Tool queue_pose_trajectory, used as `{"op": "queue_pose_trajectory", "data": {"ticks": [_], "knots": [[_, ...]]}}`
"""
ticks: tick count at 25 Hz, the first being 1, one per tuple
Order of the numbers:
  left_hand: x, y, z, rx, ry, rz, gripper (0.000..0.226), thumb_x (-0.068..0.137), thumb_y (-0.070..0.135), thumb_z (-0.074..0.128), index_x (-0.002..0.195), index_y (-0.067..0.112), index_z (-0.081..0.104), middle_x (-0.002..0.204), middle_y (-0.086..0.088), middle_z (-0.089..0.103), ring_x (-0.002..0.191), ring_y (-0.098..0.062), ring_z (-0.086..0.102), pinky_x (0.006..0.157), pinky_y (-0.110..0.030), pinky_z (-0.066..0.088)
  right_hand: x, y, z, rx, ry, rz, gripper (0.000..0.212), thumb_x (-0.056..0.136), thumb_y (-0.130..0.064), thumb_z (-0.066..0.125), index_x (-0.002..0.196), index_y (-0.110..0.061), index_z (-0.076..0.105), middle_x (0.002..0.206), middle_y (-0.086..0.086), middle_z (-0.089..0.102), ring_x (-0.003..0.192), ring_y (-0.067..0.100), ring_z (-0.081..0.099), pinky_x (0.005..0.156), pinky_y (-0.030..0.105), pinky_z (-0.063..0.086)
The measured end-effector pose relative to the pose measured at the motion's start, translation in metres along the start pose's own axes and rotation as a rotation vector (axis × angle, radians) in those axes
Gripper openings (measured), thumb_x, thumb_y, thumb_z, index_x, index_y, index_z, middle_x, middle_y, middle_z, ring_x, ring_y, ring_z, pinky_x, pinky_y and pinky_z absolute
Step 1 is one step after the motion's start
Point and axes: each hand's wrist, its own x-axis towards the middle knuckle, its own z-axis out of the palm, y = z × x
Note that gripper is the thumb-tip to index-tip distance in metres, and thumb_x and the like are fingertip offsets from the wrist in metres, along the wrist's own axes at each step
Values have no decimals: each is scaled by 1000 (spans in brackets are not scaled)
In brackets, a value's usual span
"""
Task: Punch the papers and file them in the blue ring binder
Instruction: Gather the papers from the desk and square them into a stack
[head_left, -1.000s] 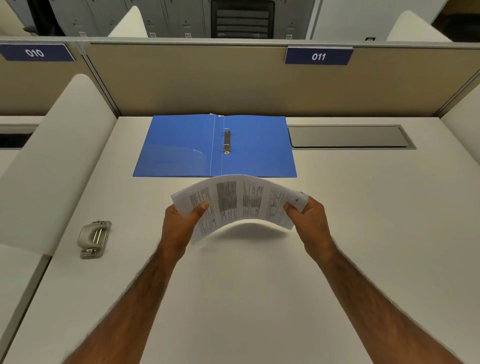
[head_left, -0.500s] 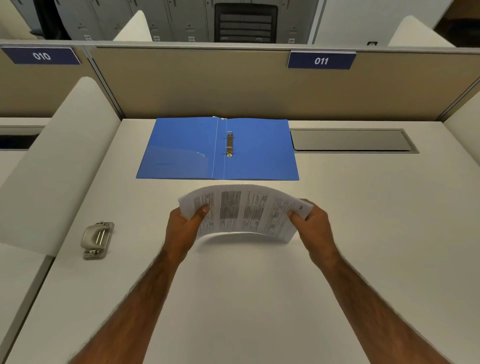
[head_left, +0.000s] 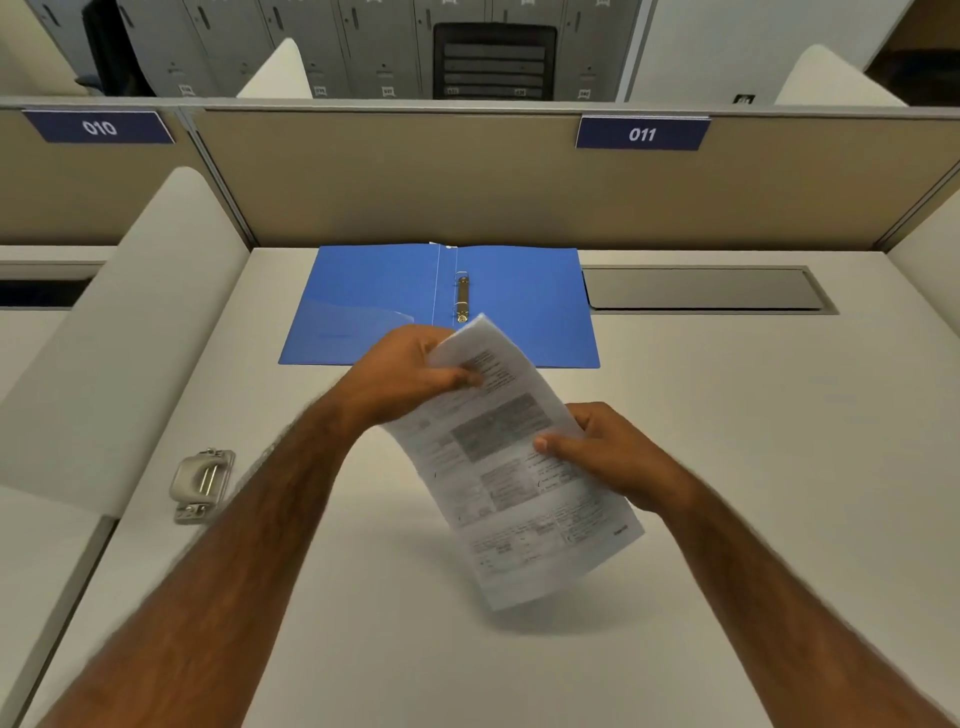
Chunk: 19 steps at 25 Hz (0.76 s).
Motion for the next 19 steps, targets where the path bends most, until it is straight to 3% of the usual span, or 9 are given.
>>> {"op": "queue_pose_trajectory", "data": {"ticks": [2, 3, 5, 7, 9, 12, 15, 19], "knots": [[-3, -12, 4, -89, 367, 79, 43, 88, 44, 72, 128, 39, 61, 130, 17, 64, 117, -3, 60, 96, -19, 49, 0, 6, -2, 124, 105, -8, 17, 94, -18, 68, 109, -13, 74, 102, 7, 79, 91, 29, 77, 85, 50, 62], [-8, -20, 8, -254, 499, 37, 62, 87, 46, 72, 143, 30, 50, 147, 9, 53, 132, -6, 50, 108, -24, 42, -1, 10, -5, 193, 146, -10, 18, 94, -18, 68, 111, -14, 73, 104, 8, 79, 92, 30, 76, 86, 52, 61], [-20, -37, 23, -637, 501, -104, 77, 88, 49, 66, 153, 20, 36, 158, -1, 40, 143, -16, 40, 118, -41, 34, -1, 13, -8, 301, 175, -31, 22, 94, -20, 68, 116, -19, 72, 108, 6, 78, 96, 30, 76, 86, 50, 62], [-27, -47, 40, -848, 230, -109, 59, 96, 45, 59, 146, 15, 48, 146, -9, 55, 133, -30, 53, 109, -55, 43, 0, 12, -5, 343, 193, -67, 23, 94, -20, 68, 117, -25, 72, 110, 3, 78, 98, 29, 75, 84, 45, 63], [-33, -40, 53, -923, 64, -90, 49, 95, 34, 60, 138, 13, 56, 134, -12, 65, 123, -38, 60, 99, -57, 51, 4, 11, 0, 350, 217, -104, 24, 94, -18, 69, 116, -26, 73, 111, 2, 78, 99, 27, 75, 86, 45, 62], [-34, -23, 60, -886, 168, -27, 38, 92, 26, 66, 129, 26, 65, 125, -6, 70, 113, -29, 68, 89, -47, 58, 9, 7, 5, 329, 279, -161, 30, 89, -14, 74, 118, -23, 73, 113, 0, 77, 104, 23, 73, 93, 45, 59], [-34, -16, 55, -790, 263, 64, 28, 90, 34, 68, 115, 45, 70, 115, 3, 74, 104, -21, 71, 78, -34, 61, 9, 3, 5, 329, 311, -236, 37, 84, -20, 74, 120, -27, 72, 116, -3, 75, 107, 22, 71, 89, 39, 60], [-38, -30, 67, -737, 310, -42, 29, 79, 41, 79, 107, 37, 74, 106, 2, 77, 100, -21, 73, 82, -41, 62, 9, 12, 8, 296, 375, -201, 26, 84, -19, 76, 105, -34, 74, 105, -3, 78, 102, 23, 72, 86, 39, 61]]}}
